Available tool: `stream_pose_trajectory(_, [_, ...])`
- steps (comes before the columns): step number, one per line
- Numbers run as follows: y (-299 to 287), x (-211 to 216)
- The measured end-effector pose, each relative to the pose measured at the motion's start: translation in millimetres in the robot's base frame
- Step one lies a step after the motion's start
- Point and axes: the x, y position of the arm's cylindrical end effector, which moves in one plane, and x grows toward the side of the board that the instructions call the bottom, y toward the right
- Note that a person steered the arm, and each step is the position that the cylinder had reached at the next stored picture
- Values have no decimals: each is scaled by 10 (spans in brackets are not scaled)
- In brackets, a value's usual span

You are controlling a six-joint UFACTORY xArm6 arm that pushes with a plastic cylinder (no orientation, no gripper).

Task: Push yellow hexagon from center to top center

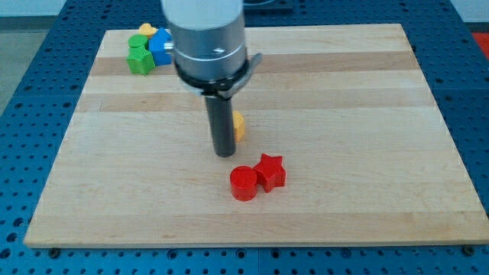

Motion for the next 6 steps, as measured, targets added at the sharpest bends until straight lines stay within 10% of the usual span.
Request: stream_pose_trajectory(6, [65,-1522])
